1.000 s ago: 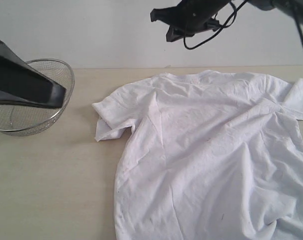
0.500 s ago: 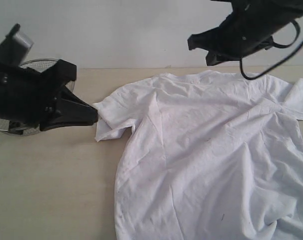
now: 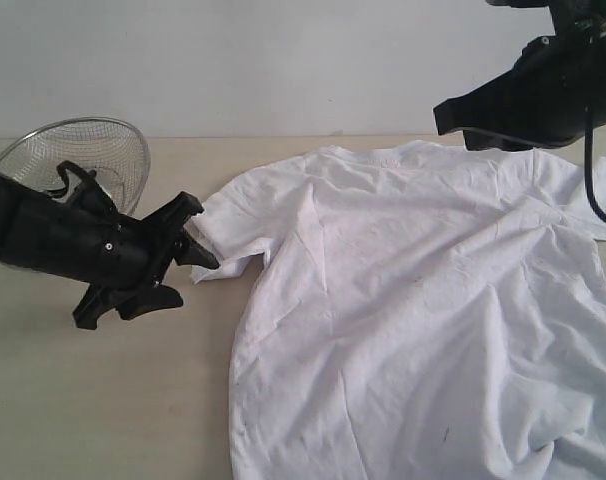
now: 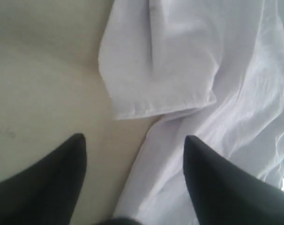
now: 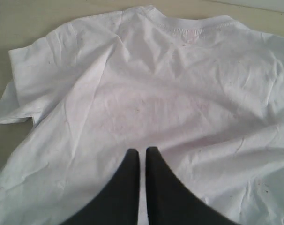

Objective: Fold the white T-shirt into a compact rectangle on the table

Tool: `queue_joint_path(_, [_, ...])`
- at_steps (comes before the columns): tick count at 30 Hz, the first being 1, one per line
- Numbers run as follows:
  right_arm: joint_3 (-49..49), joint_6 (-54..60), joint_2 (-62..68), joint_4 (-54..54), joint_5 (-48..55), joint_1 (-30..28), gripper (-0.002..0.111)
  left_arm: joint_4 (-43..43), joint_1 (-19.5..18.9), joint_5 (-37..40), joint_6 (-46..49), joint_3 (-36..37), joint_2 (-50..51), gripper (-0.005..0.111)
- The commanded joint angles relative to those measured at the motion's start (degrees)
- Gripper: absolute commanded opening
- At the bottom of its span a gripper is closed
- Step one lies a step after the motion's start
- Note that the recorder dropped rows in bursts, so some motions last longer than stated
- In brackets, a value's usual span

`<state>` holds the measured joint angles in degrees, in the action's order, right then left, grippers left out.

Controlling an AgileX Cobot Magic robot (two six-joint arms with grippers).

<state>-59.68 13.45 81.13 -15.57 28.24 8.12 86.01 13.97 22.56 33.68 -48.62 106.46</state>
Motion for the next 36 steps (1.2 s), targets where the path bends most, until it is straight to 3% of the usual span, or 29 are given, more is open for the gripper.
queue_joint_path(1, [0.35, 1.23, -0.44, -0.14, -0.80, -0.16, 0.000, 1.23, -0.10, 0.34, 0.24, -4.47, 3.99, 0.058])
queue_joint_path(13, [0.35, 1.75, -0.44, -0.14, -2.18, -0.16, 0.000, 1.85, -0.10, -1.01, -0.58, -6.05, 5.93, 0.057])
queue_joint_path(15, [0.35, 1.75, -0.44, -0.14, -2.54, -0.16, 0.000, 1.85, -0.10, -2.15, -0.58, -6.05, 5.93, 0.053])
queue_joint_path(23, [0.35, 1.75, -0.44, -0.14, -2.99, -0.16, 0.000, 3.62, -0.10, -3.30, -0.58, -6.05, 5.97, 0.018])
queue_joint_path(36, [0.35, 1.75, -0.44, -0.13, -1.72, -0.16, 0.000, 4.87, -0.10, -3.30, 0.42, -6.05, 5.97, 0.014])
